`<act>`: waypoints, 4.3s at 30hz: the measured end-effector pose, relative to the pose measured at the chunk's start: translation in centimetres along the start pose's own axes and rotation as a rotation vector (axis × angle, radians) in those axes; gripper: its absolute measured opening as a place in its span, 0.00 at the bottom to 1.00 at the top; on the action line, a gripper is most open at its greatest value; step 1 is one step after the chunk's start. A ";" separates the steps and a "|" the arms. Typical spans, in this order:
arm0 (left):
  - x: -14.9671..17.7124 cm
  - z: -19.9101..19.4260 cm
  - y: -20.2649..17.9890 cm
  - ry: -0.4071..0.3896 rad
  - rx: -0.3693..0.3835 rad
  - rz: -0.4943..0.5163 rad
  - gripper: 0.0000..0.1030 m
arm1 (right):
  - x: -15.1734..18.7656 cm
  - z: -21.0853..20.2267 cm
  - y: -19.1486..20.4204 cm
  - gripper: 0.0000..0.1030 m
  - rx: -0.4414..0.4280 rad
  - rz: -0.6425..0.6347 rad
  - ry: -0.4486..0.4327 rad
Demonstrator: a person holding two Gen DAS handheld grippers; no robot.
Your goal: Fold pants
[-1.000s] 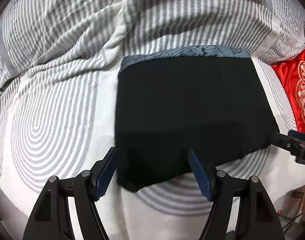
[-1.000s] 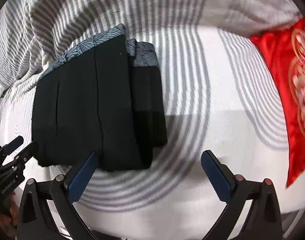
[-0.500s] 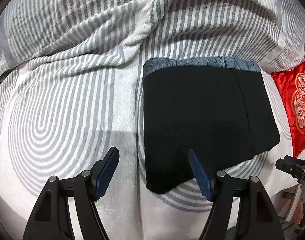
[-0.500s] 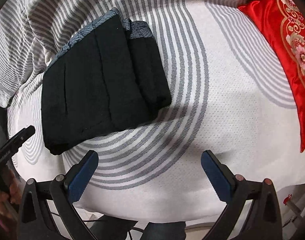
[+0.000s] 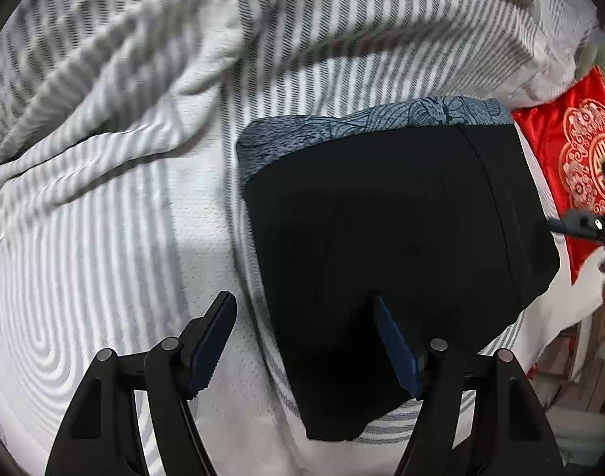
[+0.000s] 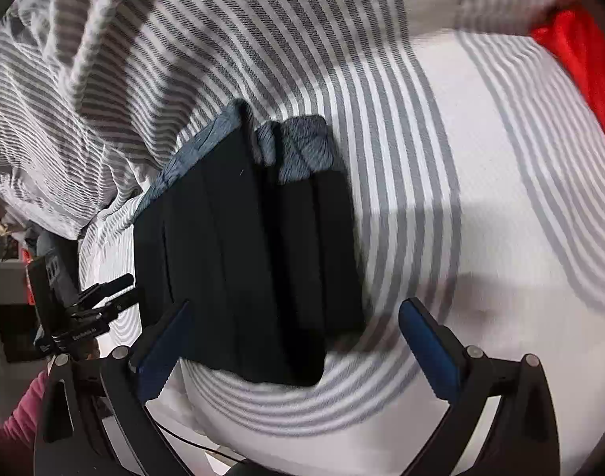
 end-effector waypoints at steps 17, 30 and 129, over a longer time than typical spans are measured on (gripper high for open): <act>-0.1 1.4 1.9 0.054 0.201 -0.073 0.71 | -1.8 5.9 2.6 0.96 -0.292 -0.092 0.171; -1.7 3.8 -0.3 0.038 0.213 -0.094 0.79 | -3.0 8.8 6.6 1.00 -0.181 -0.199 0.208; -4.6 2.3 -19.5 -0.021 -0.303 -0.002 0.76 | 0.6 -3.1 -1.6 1.00 0.267 -0.026 0.066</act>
Point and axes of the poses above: each gripper's, at about its wrist camera, not at the fingertips, and z roughly the way its jaws point, y to its left, x to its underside, the point moved 9 cm from there along z, roughly the way its jaws point, and after that the axes turned 4 degrees about x, right-handed, at the moved point
